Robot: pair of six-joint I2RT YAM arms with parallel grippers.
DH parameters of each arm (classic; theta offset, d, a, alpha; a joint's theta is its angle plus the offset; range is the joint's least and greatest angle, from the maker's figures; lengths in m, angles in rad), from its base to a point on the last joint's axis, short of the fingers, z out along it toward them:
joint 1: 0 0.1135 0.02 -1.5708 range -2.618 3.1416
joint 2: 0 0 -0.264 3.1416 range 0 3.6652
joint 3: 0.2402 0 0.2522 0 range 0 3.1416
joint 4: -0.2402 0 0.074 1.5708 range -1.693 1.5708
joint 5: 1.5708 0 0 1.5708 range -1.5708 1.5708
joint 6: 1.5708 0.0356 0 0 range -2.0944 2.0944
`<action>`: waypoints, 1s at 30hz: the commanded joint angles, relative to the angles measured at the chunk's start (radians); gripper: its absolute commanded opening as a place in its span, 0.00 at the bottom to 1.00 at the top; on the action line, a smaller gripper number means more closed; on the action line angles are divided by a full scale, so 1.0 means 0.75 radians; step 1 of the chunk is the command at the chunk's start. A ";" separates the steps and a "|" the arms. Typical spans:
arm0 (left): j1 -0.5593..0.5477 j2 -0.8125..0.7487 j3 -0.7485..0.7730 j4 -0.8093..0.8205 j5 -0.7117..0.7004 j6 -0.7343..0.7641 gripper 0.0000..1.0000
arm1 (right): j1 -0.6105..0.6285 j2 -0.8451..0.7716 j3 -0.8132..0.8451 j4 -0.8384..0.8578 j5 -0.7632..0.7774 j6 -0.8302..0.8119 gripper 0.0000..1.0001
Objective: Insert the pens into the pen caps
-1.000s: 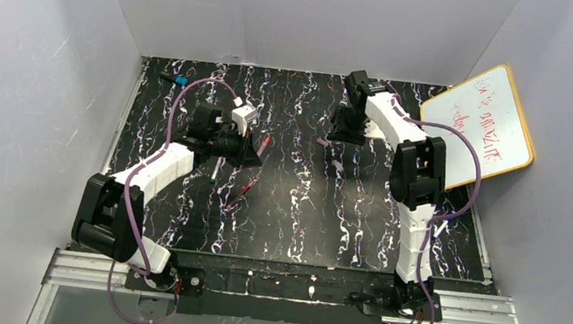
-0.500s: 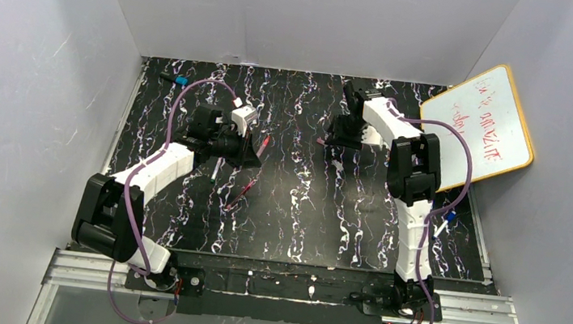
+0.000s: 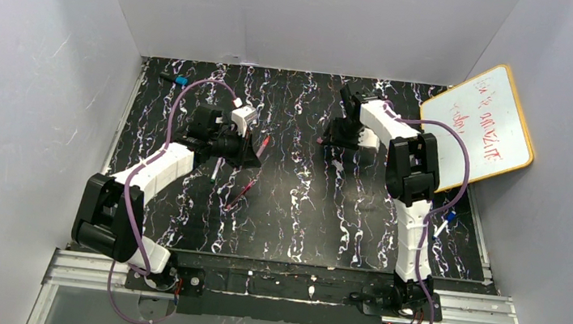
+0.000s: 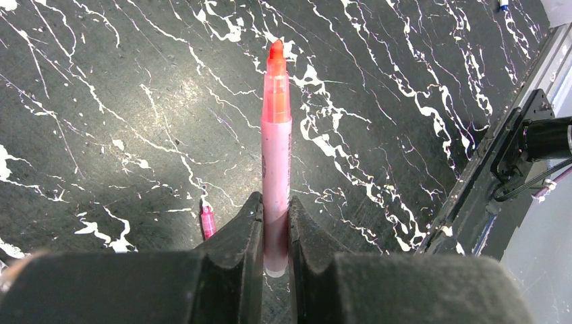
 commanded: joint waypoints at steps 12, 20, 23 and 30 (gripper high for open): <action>0.007 -0.006 0.012 -0.027 0.016 0.019 0.00 | 0.003 -0.010 -0.108 0.003 0.016 0.017 0.23; 0.008 -0.003 0.012 -0.029 0.016 0.054 0.00 | 0.002 -0.018 -0.108 0.002 0.055 -0.073 0.01; 0.008 -0.004 0.008 -0.029 0.016 0.057 0.00 | 0.002 -0.039 -0.046 -0.044 0.151 -0.185 0.01; 0.007 0.006 0.009 -0.027 0.031 0.056 0.00 | 0.004 -0.315 -0.198 0.333 0.281 -0.685 0.01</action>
